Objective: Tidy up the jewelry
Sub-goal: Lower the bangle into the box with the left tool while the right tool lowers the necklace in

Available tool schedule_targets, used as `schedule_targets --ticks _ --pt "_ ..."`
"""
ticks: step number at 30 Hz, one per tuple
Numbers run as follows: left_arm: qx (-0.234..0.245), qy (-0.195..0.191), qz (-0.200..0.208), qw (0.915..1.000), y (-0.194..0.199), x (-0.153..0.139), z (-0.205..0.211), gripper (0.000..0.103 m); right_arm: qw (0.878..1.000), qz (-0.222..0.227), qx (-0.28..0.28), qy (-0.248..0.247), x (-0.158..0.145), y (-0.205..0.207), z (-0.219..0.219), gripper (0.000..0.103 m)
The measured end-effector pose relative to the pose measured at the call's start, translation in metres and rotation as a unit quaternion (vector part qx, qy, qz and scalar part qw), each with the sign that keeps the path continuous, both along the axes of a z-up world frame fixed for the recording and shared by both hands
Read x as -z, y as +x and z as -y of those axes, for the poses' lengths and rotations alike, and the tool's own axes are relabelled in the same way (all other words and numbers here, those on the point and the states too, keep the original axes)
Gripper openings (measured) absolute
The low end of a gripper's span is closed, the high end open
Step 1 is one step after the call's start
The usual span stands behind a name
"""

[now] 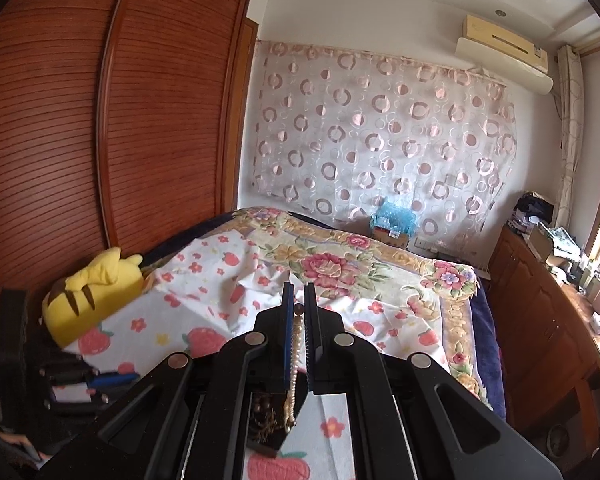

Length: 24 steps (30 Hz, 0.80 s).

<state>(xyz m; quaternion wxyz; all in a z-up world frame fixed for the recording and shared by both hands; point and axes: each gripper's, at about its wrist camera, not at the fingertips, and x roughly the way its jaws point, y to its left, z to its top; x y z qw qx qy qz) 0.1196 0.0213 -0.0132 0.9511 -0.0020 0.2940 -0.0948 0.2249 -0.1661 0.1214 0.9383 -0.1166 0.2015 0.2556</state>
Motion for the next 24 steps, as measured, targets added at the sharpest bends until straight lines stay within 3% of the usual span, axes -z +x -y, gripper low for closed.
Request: schedule_targets --ticks 6,10,18,24 --pt "0.000 0.006 -0.006 1.0000 0.012 0.003 0.006 0.008 1.000 -0.012 0.008 0.003 0.006 0.022 -0.007 0.006" --pt "-0.002 0.008 -0.010 0.9999 0.021 0.004 0.005 0.008 0.999 -0.039 0.012 -0.006 0.032 0.035 -0.009 0.006" --pt "-0.008 0.017 -0.023 0.9996 0.041 0.010 0.011 0.008 0.992 -0.129 0.001 -0.012 0.112 0.052 -0.015 0.006" --pt "-0.008 0.022 -0.028 0.9993 0.051 0.014 0.014 0.008 0.988 -0.156 -0.011 -0.010 0.139 0.048 -0.016 0.006"
